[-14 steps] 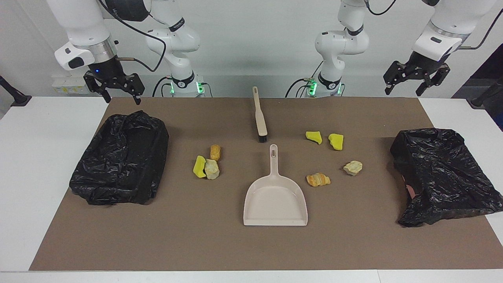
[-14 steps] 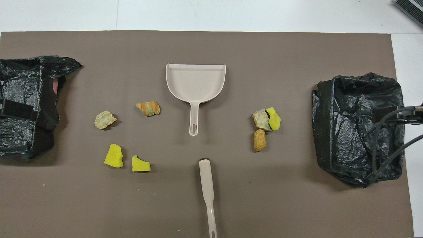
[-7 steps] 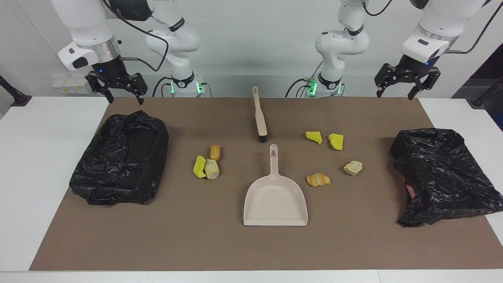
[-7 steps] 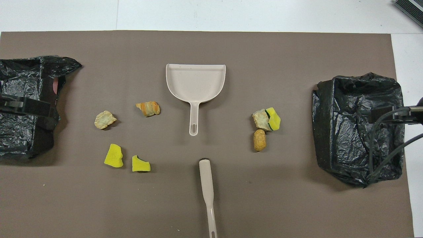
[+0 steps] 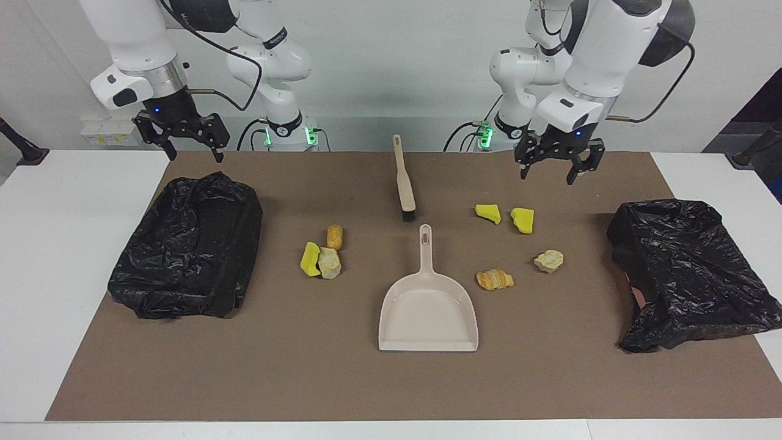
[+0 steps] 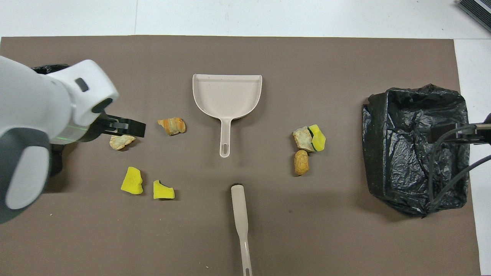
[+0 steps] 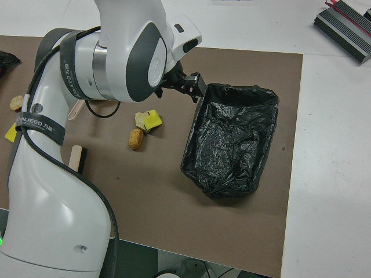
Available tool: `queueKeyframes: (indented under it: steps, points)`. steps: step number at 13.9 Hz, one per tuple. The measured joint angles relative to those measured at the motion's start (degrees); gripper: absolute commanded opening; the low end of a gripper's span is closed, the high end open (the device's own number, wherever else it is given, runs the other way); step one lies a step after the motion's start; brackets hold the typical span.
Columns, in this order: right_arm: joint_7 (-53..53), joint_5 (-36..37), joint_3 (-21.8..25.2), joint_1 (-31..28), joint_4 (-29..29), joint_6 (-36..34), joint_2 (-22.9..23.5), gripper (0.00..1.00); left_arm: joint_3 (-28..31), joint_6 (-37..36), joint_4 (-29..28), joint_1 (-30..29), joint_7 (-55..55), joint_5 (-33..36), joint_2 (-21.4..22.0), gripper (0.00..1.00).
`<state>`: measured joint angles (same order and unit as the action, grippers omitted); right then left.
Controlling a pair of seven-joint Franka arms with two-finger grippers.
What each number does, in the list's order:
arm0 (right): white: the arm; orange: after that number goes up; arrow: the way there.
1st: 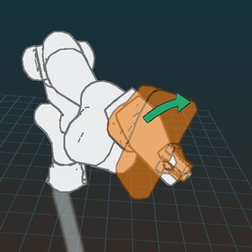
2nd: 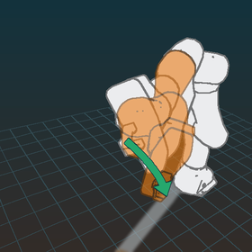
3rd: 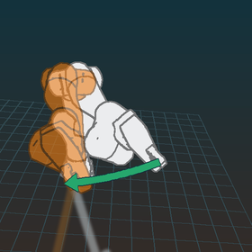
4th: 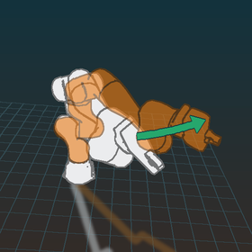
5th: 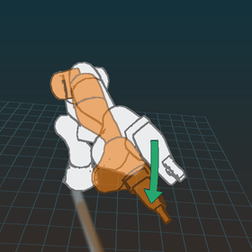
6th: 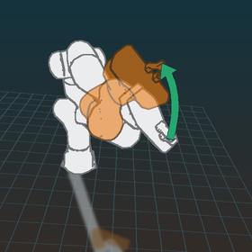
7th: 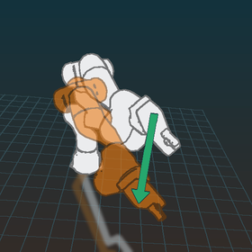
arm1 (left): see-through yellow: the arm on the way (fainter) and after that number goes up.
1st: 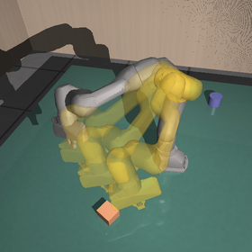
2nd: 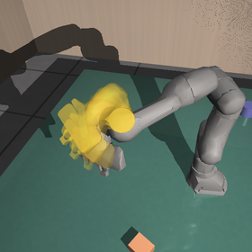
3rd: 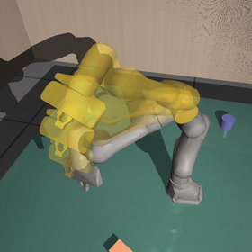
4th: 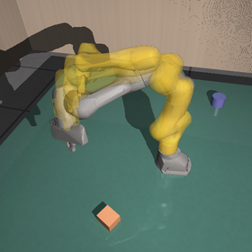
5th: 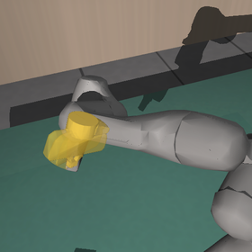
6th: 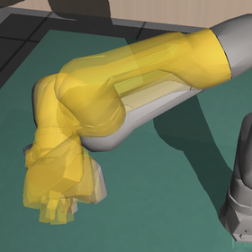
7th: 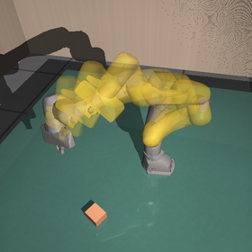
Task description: Sweep and dump trash in bin
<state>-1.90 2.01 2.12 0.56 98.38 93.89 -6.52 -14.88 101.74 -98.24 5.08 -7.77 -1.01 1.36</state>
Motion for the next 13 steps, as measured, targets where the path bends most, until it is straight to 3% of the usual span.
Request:
queueKeyframes:
  steps: [6,13]
  points:
    - [0.0,0.0,0.0,0.0,0.0,0.0,0.0,1.0,-13.1,3.1,-9.4,0.1,-14.3,0.0,0.3,1.0]
    - [0.0,0.0,0.0,0.0,0.0,0.0,0.0,1.0,-31.6,18.0,-28.6,0.7,-34.8,-1.8,2.6,1.0]
